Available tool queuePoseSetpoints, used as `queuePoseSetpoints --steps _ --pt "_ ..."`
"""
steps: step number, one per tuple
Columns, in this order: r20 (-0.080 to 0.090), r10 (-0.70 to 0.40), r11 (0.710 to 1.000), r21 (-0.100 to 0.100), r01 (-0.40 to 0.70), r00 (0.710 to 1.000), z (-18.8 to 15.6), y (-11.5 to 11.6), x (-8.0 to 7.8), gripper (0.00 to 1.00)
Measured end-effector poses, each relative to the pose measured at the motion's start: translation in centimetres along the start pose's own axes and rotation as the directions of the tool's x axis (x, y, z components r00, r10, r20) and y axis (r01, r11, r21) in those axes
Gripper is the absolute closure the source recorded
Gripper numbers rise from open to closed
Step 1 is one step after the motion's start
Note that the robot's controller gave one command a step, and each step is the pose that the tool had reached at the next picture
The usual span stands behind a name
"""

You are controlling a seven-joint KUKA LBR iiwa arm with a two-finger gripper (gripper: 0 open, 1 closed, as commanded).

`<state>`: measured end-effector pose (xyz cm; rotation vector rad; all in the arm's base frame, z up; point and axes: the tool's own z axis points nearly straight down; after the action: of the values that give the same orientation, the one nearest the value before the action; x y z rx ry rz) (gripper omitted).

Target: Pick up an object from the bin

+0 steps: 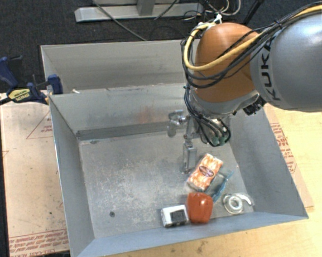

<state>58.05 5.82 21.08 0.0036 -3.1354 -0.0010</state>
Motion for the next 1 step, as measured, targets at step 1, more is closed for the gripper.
queuePoseSetpoints --steps 1 --pt "0.008 0.001 1.000 -0.001 -0.001 1.000 -0.50 -0.03 -0.13 0.00"
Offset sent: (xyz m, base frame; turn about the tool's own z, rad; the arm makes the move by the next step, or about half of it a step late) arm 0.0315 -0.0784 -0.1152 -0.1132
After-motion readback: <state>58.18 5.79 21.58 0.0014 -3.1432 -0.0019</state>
